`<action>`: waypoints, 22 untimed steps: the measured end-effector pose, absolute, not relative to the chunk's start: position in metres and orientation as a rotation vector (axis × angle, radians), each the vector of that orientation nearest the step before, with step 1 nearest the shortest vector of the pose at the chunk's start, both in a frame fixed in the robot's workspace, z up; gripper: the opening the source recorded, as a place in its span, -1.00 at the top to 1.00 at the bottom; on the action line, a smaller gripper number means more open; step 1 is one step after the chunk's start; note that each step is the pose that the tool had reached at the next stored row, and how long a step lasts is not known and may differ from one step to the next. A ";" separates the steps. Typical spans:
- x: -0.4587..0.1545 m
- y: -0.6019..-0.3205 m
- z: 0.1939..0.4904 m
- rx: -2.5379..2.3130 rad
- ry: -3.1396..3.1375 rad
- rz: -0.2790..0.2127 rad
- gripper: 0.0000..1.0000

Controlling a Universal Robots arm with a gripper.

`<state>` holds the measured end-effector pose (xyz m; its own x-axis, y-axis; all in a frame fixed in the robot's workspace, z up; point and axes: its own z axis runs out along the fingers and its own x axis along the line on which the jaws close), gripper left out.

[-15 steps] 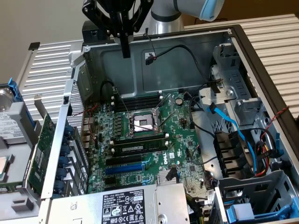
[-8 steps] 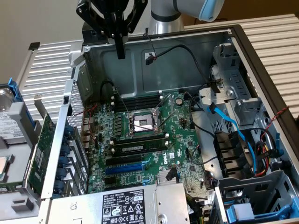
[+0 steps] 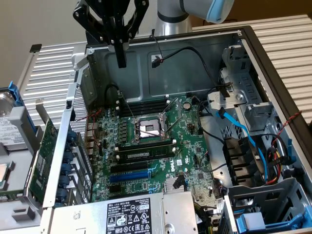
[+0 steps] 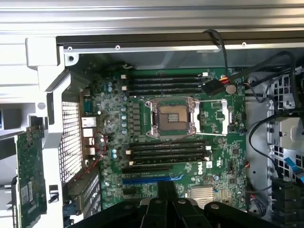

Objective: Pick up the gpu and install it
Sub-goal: 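Reach for the gpu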

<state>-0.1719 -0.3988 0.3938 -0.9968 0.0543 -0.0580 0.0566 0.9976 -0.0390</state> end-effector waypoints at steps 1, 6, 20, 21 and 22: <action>-0.175 -0.399 0.394 0.086 3.082 -0.062 0.79; -0.196 -0.399 0.394 0.086 3.077 -0.061 0.79; -0.247 -0.405 0.395 0.085 3.067 -0.061 0.79; -0.250 -0.406 0.395 0.085 3.065 -0.061 0.79; -0.252 -0.406 0.395 0.085 3.061 -0.060 0.79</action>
